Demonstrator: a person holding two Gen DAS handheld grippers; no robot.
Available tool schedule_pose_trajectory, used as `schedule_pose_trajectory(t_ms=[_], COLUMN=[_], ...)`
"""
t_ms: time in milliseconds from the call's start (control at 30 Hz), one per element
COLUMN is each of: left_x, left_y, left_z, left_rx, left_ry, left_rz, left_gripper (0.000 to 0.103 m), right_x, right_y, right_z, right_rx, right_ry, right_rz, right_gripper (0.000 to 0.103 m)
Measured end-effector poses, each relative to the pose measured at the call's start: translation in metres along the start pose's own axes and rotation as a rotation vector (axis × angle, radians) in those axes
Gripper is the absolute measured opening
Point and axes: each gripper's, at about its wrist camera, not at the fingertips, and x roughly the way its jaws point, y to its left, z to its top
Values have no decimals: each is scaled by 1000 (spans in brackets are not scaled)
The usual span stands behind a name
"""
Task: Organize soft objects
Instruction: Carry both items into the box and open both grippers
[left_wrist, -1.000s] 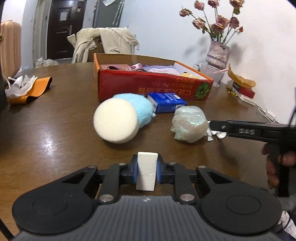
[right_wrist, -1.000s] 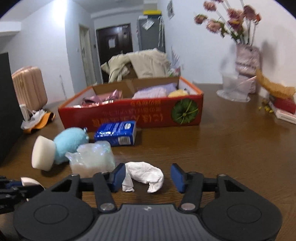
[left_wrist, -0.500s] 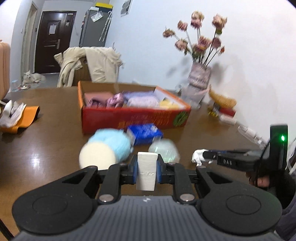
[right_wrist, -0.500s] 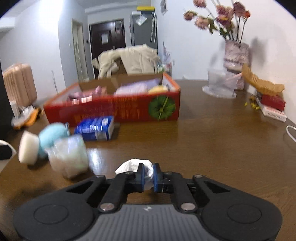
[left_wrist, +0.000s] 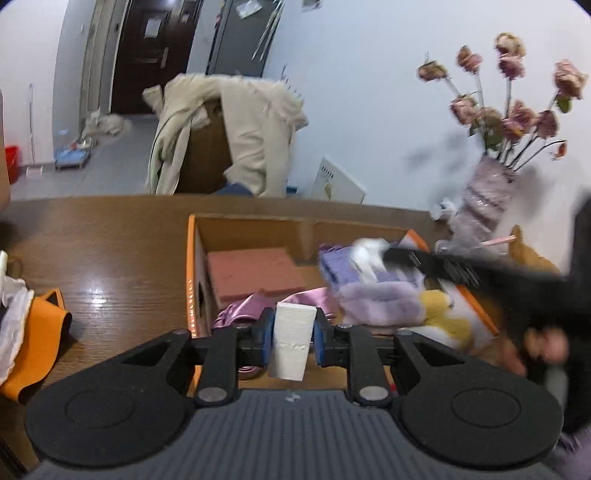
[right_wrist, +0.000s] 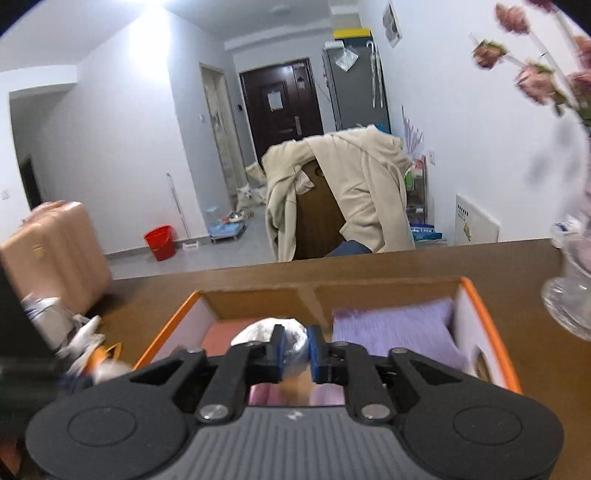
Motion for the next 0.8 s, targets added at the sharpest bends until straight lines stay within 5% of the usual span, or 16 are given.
schedule_pose_trajectory(t_ms=[100, 333, 533, 800], left_x=[9, -6, -41, -139], left_y=[14, 18, 5, -31], left_z=[-6, -1, -10, -100], left_rx=[-35, -2, 19, 108], left_ry=[23, -32, -85, -236], left_rz=[3, 10, 25, 43], left_gripper=[62, 62, 67, 86], right_x=[42, 28, -39, -177], right_y=[-4, -13, 2, 36], right_z=[11, 12, 8, -81], right_rx=[21, 42, -31, -170], right_ry=[61, 17, -36, -162], right_rz=[-2, 34, 27, 35], right_gripper=[36, 41, 49, 63])
